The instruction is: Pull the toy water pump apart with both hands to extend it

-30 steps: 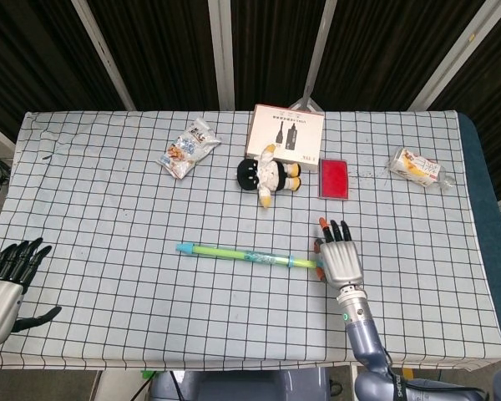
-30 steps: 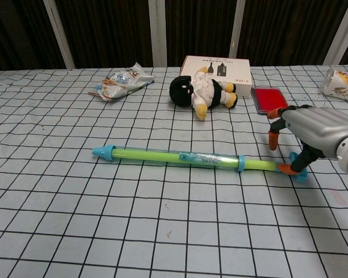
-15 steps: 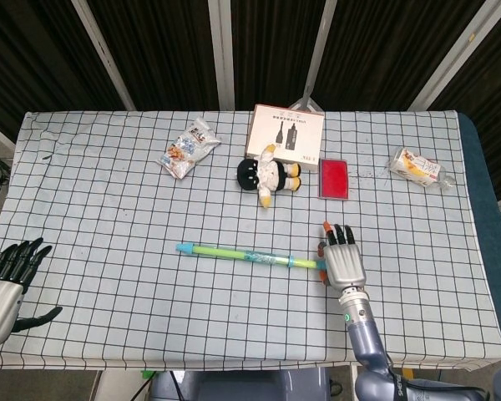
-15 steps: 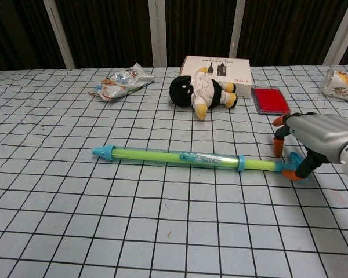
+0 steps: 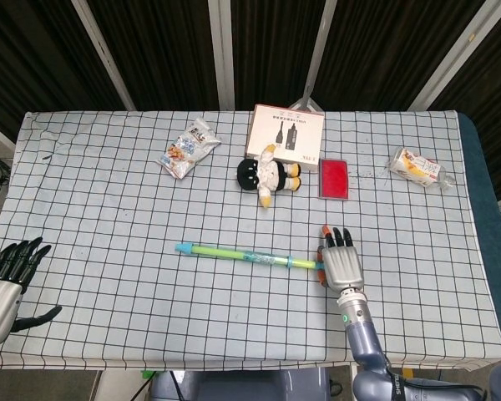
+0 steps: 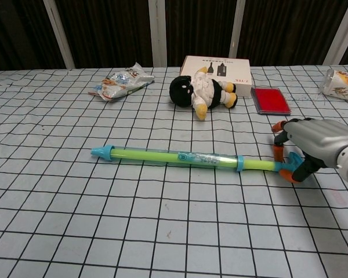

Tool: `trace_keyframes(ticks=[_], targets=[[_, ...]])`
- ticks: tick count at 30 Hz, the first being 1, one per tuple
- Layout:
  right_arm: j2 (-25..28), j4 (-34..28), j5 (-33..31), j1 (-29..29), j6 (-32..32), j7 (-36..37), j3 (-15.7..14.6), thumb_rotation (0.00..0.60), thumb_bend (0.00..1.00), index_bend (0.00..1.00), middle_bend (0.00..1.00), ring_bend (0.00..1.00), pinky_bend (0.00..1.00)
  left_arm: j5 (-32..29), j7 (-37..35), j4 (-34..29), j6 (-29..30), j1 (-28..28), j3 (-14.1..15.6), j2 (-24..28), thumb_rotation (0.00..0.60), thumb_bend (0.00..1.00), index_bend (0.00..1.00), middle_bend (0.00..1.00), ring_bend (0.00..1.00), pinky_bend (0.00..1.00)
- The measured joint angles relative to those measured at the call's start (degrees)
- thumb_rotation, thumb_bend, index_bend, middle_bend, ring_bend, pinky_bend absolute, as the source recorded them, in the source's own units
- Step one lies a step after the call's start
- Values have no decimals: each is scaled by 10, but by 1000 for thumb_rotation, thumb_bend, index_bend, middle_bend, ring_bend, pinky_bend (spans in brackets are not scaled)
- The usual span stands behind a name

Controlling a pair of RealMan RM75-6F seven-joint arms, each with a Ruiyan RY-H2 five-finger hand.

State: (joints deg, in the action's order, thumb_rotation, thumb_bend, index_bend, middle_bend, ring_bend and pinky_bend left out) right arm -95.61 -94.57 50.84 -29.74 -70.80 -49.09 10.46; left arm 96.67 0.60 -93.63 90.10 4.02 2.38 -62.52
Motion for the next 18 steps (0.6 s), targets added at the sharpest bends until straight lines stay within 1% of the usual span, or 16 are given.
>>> trace_keyframes(ticks=[3,9,12,14,18], targets=[[1,-3,-1,0,-2,1,-2,600,503,629,150,0,0,2,1,0,0,0,0,0,600,74,0,0,0,0],[7,-9,-1,-1,-2,4,-7,600,504,631,151,0,0,6,1,-3,-7,2,4,2,600,76,8,0,0,0],[14,-13,3,-2,1,10,-11,600,505,631,151,0,0,6,3,-11,-16,5,7,8,600,126,29,0,0,0],[20,-15,7,-4,4,13,-12,600,505,631,151,0,0,5,10,-23,-29,10,8,15,600,160,50,0,0,0],[27,-25,11,-6,8,20,-13,600,505,631,151,0,0,-4,38,-63,-73,35,1,37,600,166,112,1,0,0]])
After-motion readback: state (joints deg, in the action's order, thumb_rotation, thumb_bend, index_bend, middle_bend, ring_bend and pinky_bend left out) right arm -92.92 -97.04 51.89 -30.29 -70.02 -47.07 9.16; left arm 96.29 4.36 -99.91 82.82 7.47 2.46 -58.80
